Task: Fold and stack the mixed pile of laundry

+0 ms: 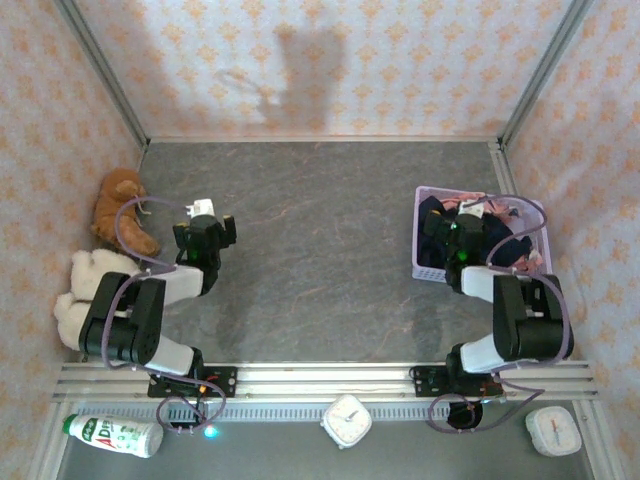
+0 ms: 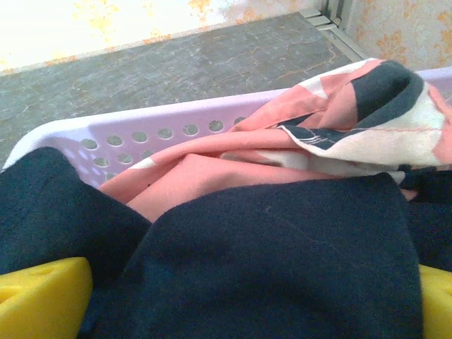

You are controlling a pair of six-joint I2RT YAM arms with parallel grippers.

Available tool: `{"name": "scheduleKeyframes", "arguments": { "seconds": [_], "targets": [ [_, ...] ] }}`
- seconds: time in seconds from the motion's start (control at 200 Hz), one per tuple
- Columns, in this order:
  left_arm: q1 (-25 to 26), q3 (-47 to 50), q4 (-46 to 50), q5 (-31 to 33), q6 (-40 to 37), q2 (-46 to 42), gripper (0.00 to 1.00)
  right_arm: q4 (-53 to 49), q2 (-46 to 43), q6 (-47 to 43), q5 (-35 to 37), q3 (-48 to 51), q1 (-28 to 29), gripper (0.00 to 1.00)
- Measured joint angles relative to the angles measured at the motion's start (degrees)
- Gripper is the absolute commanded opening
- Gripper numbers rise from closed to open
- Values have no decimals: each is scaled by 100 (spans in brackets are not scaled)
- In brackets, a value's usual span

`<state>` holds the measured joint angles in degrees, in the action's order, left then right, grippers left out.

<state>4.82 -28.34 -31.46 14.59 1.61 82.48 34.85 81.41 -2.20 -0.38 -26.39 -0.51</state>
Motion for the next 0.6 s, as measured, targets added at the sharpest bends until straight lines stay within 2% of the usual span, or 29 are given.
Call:
{"name": "scheduleKeyframes", "arguments": {
  "seconds": [0.13, 0.34, 0.485, 0.56, 0.6],
  "targets": [
    [0, -616, 988, 72, 68, -599, 100, -1215, -780, 146, 57, -372, 22, 99],
    [24, -1626, 2782, 57, 566, -1314, 100, -3560, -1921, 820, 166, -1600, 26, 99],
    [321, -2166, 3934, -33, 1064, -1429, 100, -5038, -2105, 1639, 385, -2529, 28, 99],
    [566, -2437, 4529, -221, 1451, -1412, 100, -5587, -2105, 1851, 179, -2826, 11, 100],
    [682, -2597, 4839, -332, 1705, -1368, 100, -5851, -2085, 1963, -35, -2944, 11, 96]
  ]
}}
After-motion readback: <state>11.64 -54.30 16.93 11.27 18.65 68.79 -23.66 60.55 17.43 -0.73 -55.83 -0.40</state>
